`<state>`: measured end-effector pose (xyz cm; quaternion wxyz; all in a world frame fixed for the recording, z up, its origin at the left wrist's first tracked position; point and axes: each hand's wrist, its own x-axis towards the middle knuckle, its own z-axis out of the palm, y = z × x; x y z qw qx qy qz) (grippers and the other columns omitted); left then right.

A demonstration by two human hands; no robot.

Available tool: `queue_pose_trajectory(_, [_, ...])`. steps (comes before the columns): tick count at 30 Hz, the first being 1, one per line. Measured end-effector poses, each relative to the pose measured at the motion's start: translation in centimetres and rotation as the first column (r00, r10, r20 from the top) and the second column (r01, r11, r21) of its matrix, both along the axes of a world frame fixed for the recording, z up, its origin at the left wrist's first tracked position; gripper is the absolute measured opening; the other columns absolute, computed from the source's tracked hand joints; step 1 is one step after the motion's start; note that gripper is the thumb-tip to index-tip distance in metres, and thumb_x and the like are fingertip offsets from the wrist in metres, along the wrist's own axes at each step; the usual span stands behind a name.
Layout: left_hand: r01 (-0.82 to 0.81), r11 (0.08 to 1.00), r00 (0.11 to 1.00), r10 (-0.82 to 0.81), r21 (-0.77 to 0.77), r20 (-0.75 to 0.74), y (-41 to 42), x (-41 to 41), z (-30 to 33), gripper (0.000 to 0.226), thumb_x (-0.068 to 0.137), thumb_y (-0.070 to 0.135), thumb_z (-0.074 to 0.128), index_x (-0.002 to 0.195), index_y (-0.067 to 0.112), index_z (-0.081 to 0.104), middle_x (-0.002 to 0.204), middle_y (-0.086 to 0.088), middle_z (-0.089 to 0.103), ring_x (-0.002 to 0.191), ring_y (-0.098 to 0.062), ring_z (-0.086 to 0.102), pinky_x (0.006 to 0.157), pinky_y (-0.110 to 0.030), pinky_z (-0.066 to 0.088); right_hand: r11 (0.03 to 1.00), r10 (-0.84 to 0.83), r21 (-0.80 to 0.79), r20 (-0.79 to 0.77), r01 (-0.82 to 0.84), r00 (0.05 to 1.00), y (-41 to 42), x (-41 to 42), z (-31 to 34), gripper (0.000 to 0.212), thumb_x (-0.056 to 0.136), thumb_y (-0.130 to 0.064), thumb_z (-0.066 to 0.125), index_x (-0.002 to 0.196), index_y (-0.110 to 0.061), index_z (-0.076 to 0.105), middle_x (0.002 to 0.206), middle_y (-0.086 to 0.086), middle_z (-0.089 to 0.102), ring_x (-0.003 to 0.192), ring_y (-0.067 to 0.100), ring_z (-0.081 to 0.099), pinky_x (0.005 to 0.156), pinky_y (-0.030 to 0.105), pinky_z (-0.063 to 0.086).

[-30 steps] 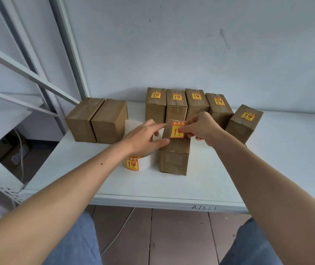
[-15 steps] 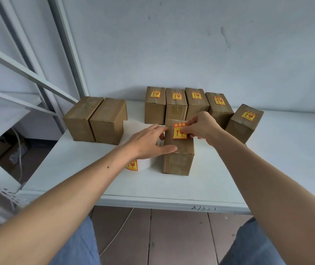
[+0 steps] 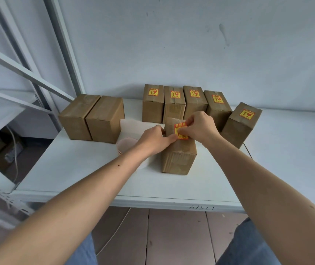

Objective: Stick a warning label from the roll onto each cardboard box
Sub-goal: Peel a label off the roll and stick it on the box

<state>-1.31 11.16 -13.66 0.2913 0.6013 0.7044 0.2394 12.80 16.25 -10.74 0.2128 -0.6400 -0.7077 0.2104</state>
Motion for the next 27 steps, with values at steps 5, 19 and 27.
queue_pose_trajectory(5, [-0.01,1.0,0.998,0.01,-0.003,0.063,-0.2,-0.3,0.3,0.046,0.089,0.049,0.059,0.116,0.012,0.056,0.101,0.001,0.058,0.093,-0.018,0.058,0.076,-0.03,0.048,0.997,-0.077,-0.011,-0.06,0.077,0.995,1.1,0.4,-1.4,0.049,0.072,-0.048,0.08,0.098,-0.011,0.061,0.093,0.002,0.059,0.088,0.015,0.059,0.076,0.034,0.056])
queue_pose_trajectory(19, [0.031,0.999,0.997,-0.032,0.016,0.064,-0.1,-0.8,0.3,0.036,0.087,0.048,0.063,0.087,0.012,0.065,0.066,-0.002,0.065,0.051,-0.012,0.056,0.05,-0.026,0.036,0.972,-0.104,-0.226,-0.15,0.068,0.983,1.3,0.3,-1.6,0.079,0.061,-0.056,0.083,0.114,-0.018,0.038,0.101,0.001,0.052,0.088,0.016,0.055,0.062,0.03,0.05])
queue_pose_trajectory(27, [0.044,0.999,0.998,-0.044,0.011,0.044,-0.3,0.1,0.5,0.037,0.09,0.047,0.058,0.09,0.011,0.063,0.068,-0.006,0.068,0.049,-0.015,0.057,0.051,-0.027,0.037,0.915,-0.041,-0.387,-0.375,-0.116,0.926,0.1,3.8,-0.6,0.078,0.067,-0.014,0.087,0.134,-0.018,0.048,0.116,0.006,0.059,0.098,0.021,0.06,0.074,0.032,0.055])
